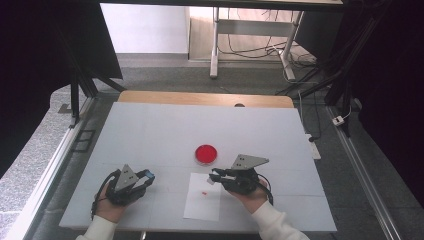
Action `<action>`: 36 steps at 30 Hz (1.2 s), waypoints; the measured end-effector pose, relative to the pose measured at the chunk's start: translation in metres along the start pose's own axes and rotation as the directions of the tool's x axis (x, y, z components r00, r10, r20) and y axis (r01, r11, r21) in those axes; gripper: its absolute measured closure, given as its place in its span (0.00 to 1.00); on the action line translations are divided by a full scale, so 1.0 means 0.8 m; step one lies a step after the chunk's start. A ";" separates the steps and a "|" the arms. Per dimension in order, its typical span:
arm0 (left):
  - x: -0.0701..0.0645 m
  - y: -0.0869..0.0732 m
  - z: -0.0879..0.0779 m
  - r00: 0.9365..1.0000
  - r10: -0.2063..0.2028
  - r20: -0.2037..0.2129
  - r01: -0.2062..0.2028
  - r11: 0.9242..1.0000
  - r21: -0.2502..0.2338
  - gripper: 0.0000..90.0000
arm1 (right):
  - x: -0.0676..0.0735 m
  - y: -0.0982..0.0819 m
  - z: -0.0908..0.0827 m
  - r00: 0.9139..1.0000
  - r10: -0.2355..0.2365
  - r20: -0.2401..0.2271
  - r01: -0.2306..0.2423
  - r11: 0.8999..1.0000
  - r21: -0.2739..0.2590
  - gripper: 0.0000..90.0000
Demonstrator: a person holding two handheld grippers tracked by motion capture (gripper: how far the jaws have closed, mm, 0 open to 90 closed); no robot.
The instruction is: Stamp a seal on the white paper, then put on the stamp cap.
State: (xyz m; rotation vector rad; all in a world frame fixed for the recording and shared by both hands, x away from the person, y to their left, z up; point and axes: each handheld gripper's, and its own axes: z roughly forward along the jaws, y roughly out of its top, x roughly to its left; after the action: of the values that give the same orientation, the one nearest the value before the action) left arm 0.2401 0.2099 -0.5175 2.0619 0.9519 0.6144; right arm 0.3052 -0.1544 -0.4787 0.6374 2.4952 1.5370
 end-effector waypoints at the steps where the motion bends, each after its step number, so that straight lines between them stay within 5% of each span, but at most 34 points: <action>1: 0.000 0.000 0.000 1.000 0.000 0.000 0.000 1.000 -0.001 0.71 | -0.001 0.000 -0.003 1.000 0.002 0.010 -0.002 1.000 -0.003 0.84; 18: 0.000 0.000 0.001 1.000 0.003 0.002 -0.003 1.000 0.002 0.71 | -0.017 0.004 -0.035 0.997 0.030 0.075 -0.023 0.995 -0.099 0.84; 36: -0.001 0.003 0.002 1.000 0.007 0.010 -0.007 1.000 -0.006 0.71 | -0.016 0.003 -0.034 0.997 0.023 0.074 -0.016 0.995 -0.094 0.84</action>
State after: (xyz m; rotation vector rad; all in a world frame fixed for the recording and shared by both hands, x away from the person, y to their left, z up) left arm 0.2415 0.2077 -0.5165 2.0619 0.9357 0.6094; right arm 0.3081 -0.1811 -0.4650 0.6934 2.3541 1.5955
